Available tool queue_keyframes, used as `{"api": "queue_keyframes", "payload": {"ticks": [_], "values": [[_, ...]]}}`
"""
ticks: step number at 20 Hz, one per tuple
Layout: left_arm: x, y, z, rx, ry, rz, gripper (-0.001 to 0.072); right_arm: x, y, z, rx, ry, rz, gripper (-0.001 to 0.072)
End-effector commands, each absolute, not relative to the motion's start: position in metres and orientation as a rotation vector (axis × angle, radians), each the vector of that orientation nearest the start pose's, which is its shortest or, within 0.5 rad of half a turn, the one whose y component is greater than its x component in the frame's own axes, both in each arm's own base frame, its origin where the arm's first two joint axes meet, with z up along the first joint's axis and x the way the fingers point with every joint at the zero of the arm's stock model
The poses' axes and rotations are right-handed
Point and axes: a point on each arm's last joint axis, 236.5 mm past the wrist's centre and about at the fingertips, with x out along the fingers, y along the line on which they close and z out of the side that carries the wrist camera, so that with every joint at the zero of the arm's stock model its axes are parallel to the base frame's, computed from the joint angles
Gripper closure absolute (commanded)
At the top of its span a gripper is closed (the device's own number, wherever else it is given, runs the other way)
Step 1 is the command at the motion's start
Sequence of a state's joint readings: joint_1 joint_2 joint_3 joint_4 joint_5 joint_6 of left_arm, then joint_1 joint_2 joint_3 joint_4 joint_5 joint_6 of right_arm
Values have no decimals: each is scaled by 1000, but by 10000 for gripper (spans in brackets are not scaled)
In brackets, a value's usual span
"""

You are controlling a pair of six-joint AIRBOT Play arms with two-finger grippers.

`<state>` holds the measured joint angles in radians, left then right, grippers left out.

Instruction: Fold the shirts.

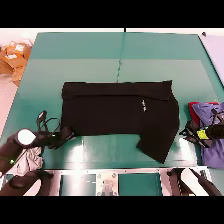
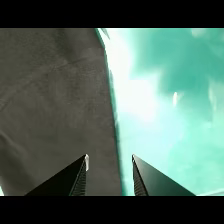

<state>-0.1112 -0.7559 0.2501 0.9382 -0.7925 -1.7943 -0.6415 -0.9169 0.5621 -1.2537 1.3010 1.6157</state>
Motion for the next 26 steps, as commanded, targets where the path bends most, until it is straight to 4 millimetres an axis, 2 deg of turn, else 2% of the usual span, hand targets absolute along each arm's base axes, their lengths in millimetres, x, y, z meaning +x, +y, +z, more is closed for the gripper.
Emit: {"api": "queue_keyframes", "payload": {"ticks": [1,3,4,5,6,7,8,10,11,12,13,17,20,21,23,26], "values": [[229,-112,-107,-925,1135,46,23,199,-47,-67,904,1414,-342,379],[248,-102,-100,-937,1041,71,24,207,-48,-65,916,1382,-338,379],[253,-98,-98,-944,1011,80,85,210,-46,-64,928,1372,-331,379],[255,-97,-97,-943,1001,82,331,211,-44,-63,939,1368,-325,378],[257,-96,-96,-944,991,85,382,212,-44,-63,942,1368,-324,376],[259,-94,-95,-943,979,88,382,211,-44,-64,944,1370,-324,317],[260,-93,-94,-944,971,90,382,212,-43,-64,949,1373,-322,201],[264,-92,-92,-969,951,98,383,213,-41,-64,959,1372,-317,191],[265,-92,-91,-971,949,99,482,211,-40,-64,961,1382,-313,191],[264,-93,-92,-954,954,88,662,208,-38,-64,963,1396,-308,191],[261,-96,-92,-943,967,72,680,204,-36,-64,961,1416,-305,191],[256,-106,-92,-916,996,15,681,173,-39,-73,913,1535,-363,191],[256,-105,-92,-909,994,12,680,159,-25,-96,958,1562,-368,191],[257,-105,-91,-910,992,12,681,160,-16,-105,991,1545,-354,192],[257,-105,-91,-910,993,11,681,175,6,-118,1051,1445,-249,214],[256,-106,-92,-910,999,8,680,211,7,-111,1073,1278,-173,227]]}}
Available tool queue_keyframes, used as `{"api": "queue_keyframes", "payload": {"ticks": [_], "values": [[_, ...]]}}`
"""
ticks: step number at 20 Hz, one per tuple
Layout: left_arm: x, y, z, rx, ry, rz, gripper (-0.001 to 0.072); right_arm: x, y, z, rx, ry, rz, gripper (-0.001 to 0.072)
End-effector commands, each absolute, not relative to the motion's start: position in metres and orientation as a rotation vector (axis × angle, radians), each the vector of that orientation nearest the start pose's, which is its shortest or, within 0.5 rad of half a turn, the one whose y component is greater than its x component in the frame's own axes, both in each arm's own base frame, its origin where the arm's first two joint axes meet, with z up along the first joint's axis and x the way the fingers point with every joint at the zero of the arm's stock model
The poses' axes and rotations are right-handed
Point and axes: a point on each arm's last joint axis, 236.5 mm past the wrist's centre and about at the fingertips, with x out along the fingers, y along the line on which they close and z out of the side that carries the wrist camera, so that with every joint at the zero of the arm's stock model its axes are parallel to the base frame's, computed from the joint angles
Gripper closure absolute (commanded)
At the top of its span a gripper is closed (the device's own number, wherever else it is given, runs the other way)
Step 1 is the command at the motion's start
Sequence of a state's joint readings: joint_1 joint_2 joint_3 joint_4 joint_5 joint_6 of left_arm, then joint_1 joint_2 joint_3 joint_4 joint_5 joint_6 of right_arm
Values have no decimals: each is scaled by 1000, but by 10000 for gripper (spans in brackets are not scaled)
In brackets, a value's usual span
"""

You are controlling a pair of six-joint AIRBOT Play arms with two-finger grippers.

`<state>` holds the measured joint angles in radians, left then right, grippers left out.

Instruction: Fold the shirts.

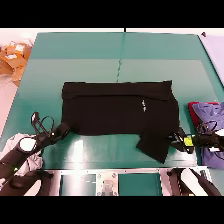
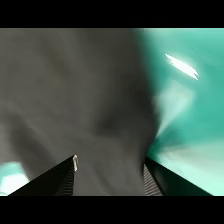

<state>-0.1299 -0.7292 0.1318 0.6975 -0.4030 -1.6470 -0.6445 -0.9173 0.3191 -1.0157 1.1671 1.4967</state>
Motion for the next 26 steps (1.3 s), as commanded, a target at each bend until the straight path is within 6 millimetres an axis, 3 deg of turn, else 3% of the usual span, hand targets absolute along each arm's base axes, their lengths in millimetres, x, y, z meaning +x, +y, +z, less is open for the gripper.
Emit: {"api": "queue_keyframes", "payload": {"ticks": [1,2,3,5,7,11,13,15,18,20,22,26], "values": [[256,-107,-91,-907,1002,4,680,216,12,-104,1100,1264,-143,341],[255,-110,-89,-902,1012,-7,680,215,20,-98,1125,1282,-106,568],[255,-112,-86,-883,1020,-29,680,209,30,-91,1137,1321,-61,675],[256,-118,-75,-793,1045,-92,681,201,39,-82,1143,1378,-12,697],[247,-117,-67,-629,1128,-148,681,187,29,-82,1104,1457,-70,698],[216,-64,-68,-295,1325,-22,681,142,-5,-78,952,1613,-291,697],[202,-58,-70,-250,1388,-18,681,139,-4,-73,910,1607,-290,698],[202,-65,-67,-238,1387,-67,681,145,1,-62,875,1596,-250,697],[232,-65,-39,-229,1277,-81,681,182,-3,-23,840,1480,-184,697],[262,-68,-11,-218,1169,-105,682,225,-11,10,822,1311,-150,697],[285,-71,-5,-213,1154,-109,681,265,-12,32,818,1200,-108,697],[345,-76,-7,-199,1141,-103,681,335,-6,37,830,1141,-29,697]]}}
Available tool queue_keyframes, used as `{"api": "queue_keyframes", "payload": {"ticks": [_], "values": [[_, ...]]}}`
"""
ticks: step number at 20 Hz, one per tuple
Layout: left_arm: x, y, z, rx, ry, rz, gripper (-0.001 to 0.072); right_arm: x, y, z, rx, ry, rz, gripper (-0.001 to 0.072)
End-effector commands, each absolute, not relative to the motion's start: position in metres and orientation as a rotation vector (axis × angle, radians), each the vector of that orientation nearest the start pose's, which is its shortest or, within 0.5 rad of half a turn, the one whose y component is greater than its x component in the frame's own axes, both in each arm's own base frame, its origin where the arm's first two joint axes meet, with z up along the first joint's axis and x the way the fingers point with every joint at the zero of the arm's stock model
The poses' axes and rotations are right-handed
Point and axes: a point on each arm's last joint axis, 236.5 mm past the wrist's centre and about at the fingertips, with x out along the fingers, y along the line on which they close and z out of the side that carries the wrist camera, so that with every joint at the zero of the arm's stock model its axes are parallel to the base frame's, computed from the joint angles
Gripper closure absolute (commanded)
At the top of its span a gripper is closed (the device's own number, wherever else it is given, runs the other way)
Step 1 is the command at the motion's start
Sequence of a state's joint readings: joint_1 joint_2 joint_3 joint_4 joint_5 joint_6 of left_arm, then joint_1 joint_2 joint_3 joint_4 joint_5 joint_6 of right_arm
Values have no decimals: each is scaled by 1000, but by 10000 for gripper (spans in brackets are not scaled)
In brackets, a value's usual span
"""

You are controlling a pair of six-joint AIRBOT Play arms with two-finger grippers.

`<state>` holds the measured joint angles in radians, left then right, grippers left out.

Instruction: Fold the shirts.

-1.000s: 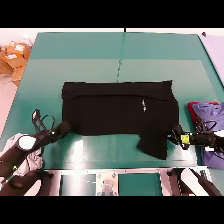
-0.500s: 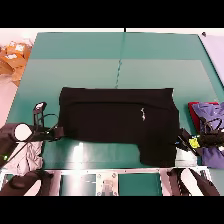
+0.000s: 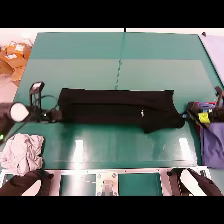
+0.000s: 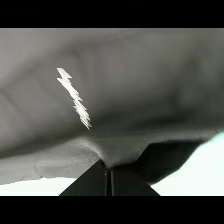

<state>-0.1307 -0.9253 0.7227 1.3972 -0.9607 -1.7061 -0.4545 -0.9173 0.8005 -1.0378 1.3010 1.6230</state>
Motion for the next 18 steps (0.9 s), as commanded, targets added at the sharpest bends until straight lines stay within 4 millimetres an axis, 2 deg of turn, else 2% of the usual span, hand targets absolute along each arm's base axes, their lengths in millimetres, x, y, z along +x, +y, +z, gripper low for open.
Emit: {"api": "queue_keyframes", "payload": {"ticks": [1,3,5,7,10,11,12,13,14,15,16,18], "values": [[365,-78,-6,-202,1123,-102,682,350,-6,31,829,1147,-26,697],[400,-82,-12,-204,1127,-100,681,376,-5,8,833,1191,-25,697],[425,-85,-31,-202,1161,-93,681,401,-5,-21,815,1218,-23,697],[446,-88,-50,-201,1187,-88,681,427,-10,-49,815,1212,-51,696],[463,-90,-68,-220,1210,-69,675,455,-20,-78,820,1213,-78,695],[466,-87,-69,-212,1203,-61,387,463,-23,-82,816,1212,-77,619],[474,-78,-64,-194,1172,-31,178,471,-29,-78,795,1196,-62,434],[482,-65,-56,-188,1150,9,180,477,-39,-67,772,1171,-45,242],[489,-46,-43,-173,1133,56,179,481,-48,-52,747,1158,-19,196],[494,-26,-30,-177,1126,104,179,480,-61,-38,711,1157,18,193],[497,-7,-17,-199,1125,139,179,473,-76,-28,678,1163,50,130],[494,20,5,-293,1144,199,180,455,-106,-26,661,1182,69,100]]}}
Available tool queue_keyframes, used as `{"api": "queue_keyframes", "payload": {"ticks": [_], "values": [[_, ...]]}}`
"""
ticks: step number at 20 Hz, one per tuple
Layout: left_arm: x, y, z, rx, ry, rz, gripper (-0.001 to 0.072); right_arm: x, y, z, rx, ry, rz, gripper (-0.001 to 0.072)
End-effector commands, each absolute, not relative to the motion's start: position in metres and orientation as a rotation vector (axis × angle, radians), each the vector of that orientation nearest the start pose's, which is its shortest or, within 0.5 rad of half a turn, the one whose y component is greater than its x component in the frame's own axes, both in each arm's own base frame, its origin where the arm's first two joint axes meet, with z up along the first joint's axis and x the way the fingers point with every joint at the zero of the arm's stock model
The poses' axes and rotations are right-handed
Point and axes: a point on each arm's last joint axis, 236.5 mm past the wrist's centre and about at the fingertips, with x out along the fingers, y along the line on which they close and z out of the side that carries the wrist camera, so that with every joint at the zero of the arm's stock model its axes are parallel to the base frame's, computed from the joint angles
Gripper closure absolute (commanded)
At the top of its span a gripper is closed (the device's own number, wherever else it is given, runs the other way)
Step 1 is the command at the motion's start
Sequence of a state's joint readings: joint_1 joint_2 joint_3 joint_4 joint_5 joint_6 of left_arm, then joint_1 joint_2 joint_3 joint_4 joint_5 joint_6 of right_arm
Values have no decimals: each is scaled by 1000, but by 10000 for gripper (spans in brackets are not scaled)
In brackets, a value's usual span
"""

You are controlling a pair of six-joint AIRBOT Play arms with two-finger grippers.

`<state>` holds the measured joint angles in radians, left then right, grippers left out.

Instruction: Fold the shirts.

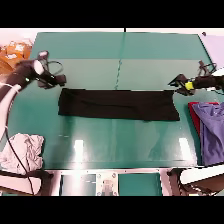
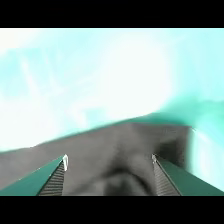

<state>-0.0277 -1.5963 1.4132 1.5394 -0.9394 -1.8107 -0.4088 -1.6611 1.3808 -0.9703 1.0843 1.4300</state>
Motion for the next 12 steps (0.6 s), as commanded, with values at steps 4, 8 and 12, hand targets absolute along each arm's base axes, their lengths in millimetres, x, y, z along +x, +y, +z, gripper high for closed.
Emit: {"api": "queue_keyframes", "payload": {"ticks": [4,8,12], "values": [[477,12,10,-358,1234,130,181,409,-115,-68,659,1313,193,100],[479,-29,15,-377,1237,-4,182,399,-66,-108,767,1358,407,100],[478,-59,17,-318,1237,-102,574,394,-25,-101,833,1355,628,101]]}}
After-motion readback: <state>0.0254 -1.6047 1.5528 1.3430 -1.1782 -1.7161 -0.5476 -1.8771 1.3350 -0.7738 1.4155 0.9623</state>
